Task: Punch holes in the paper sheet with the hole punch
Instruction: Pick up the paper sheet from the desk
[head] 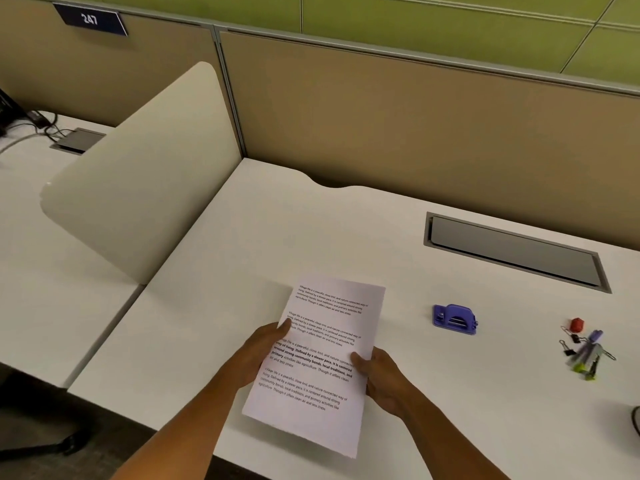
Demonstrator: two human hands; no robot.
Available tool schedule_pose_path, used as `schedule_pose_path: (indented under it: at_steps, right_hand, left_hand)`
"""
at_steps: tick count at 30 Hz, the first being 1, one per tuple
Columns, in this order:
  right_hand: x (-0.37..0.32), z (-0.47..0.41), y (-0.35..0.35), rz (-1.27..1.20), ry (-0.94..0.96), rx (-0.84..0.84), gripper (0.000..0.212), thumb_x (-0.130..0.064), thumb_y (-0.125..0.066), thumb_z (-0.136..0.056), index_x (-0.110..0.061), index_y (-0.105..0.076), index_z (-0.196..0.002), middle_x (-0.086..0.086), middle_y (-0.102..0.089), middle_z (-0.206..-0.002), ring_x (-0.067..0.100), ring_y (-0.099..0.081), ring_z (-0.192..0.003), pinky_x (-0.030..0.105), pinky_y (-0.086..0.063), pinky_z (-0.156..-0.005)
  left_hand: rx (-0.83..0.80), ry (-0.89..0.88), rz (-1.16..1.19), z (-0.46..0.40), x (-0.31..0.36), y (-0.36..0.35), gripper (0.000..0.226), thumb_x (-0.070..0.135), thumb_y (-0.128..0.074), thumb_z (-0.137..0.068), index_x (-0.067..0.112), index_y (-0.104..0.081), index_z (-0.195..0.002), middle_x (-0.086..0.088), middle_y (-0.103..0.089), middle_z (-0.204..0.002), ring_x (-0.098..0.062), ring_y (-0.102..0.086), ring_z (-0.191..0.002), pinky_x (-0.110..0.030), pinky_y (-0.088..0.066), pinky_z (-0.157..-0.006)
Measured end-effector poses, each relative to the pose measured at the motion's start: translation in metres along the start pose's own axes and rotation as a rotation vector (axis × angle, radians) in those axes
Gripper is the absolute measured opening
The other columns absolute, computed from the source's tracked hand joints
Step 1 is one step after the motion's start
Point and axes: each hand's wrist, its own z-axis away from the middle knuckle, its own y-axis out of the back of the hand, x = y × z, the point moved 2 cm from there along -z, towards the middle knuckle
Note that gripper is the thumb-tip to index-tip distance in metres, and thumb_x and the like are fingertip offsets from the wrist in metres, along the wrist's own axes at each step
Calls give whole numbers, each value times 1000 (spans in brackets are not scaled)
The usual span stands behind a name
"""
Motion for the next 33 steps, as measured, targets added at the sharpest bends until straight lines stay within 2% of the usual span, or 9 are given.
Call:
schedule_pose_path:
  at_steps: [5,11,15,17,20,25,27,30,33]
  right_hand:
    - [-3,2,2,11,10,28,28,-12,-57,-99,-10,-61,-127,10,-73,-119,31,-70,-109,50,-56,-93]
    - [-8,0,4,-35,89,96,28,-6,-56,-99,-1,-63,-125,13,-74,-115,31,-72,-105,39,-61,-78]
    - [-11,1,4,-50,106,106,27,-8,-55,-100,3,-64,-123,14,-75,-111,30,-73,-101,36,-61,-77]
    - [-14,3,6,-73,99,120,30,-17,-51,-103,2,-66,-120,14,-76,-109,29,-73,-100,37,-60,-81]
    - [-18,8,11,-196,52,138,48,-40,-40,-105,-1,-67,-118,17,-74,-112,31,-71,-104,41,-56,-91]
    - [-19,14,28,-365,32,160,75,-61,-33,-98,4,-61,-122,24,-69,-120,37,-66,-113,44,-54,-93]
    - [-19,18,36,-364,41,159,69,-57,-37,-100,3,-62,-124,23,-69,-121,38,-65,-115,46,-53,-97]
    - [-18,26,44,-240,67,156,42,-34,-46,-104,-1,-62,-126,20,-70,-120,35,-67,-113,47,-52,-100]
    - [-16,35,53,-144,110,204,32,-19,-56,-100,1,-62,-125,17,-73,-116,34,-70,-108,50,-54,-98]
  left_hand:
    - [135,-88,-164,-6,-9,-2,28,24,-64,-94,24,-64,-122,-3,-73,-119,-26,-72,-104,-53,-55,-96]
    - [214,-140,-167,-4,-17,-4,23,22,-62,-96,36,-63,-114,4,-71,-119,-20,-69,-107,-49,-53,-99]
    - [247,-157,-162,-4,-17,-7,22,21,-60,-97,33,-63,-116,4,-72,-116,-19,-70,-103,-45,-56,-94]
    - [258,-166,-158,-4,-15,-7,23,20,-59,-97,30,-62,-118,4,-72,-114,-20,-71,-101,-44,-57,-91]
    - [260,-174,-162,-6,-12,-8,24,20,-59,-98,28,-62,-120,3,-72,-114,-20,-71,-101,-41,-59,-87]
    - [240,-190,-204,-14,-4,-17,24,20,-59,-98,28,-62,-120,3,-72,-115,-19,-71,-100,-39,-59,-86]
    - [216,-195,-240,-20,2,-24,26,21,-59,-98,27,-62,-122,3,-72,-116,-20,-71,-102,-42,-58,-90]
    - [157,-205,-320,-30,11,-37,27,23,-59,-98,28,-60,-124,3,-71,-119,-20,-69,-104,-44,-56,-94]
    - [92,-217,-410,-42,20,-54,28,25,-59,-98,27,-60,-126,3,-71,-119,-19,-69,-104,-43,-57,-93]
